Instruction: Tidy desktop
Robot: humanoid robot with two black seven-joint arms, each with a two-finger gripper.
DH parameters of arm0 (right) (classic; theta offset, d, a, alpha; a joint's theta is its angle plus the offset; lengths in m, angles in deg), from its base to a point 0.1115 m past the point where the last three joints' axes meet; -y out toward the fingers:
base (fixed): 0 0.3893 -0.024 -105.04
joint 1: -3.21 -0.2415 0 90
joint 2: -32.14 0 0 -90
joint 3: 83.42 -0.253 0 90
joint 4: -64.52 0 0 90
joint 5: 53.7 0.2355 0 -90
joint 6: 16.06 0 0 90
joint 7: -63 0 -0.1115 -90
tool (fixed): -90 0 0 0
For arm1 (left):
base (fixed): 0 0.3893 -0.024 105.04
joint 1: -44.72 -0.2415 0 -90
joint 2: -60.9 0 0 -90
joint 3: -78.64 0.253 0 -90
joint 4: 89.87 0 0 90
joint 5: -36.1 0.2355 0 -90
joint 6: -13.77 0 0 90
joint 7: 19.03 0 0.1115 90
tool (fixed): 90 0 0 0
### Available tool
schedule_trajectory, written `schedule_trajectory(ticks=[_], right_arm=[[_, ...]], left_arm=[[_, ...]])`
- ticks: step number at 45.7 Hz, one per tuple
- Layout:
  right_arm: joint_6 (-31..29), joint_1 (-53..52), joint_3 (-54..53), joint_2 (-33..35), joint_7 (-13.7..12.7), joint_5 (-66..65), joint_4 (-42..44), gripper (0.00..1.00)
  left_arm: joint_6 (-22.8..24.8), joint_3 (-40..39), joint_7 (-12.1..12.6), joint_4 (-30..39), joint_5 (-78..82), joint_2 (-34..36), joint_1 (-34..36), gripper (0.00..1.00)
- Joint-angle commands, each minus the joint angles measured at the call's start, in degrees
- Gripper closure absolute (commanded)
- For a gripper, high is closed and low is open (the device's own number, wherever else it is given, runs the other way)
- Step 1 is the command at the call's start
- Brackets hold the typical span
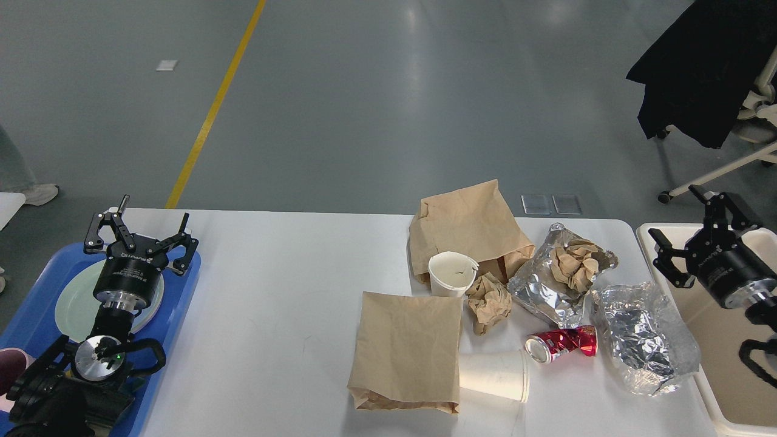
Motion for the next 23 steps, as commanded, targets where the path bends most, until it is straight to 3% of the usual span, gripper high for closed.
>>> schedule_trajectory(ticks=[1, 11, 23], right_arm=[[-1.83, -12.93, 23.28, 7.77, 0.07, 0.02, -0.22, 0.00], [-6.31, -44.30, 62.57, 8.75, -0.01, 0.02, -0.84, 0.00], [-9.91, -74.91, 110.13, -7.24, -0.19, 0.02, -4.08, 0.00]], left_arm=[[0.00, 0.01, 0.01, 0.00, -0.01, -0.02, 0.00, 0.04], [0.00, 0.01, 0.01, 0.00, -0.01, -0.02, 0.00, 0.04], [0.00, 0.01, 0.01, 0.00, 0.08, -0.02, 0.00, 0.04]])
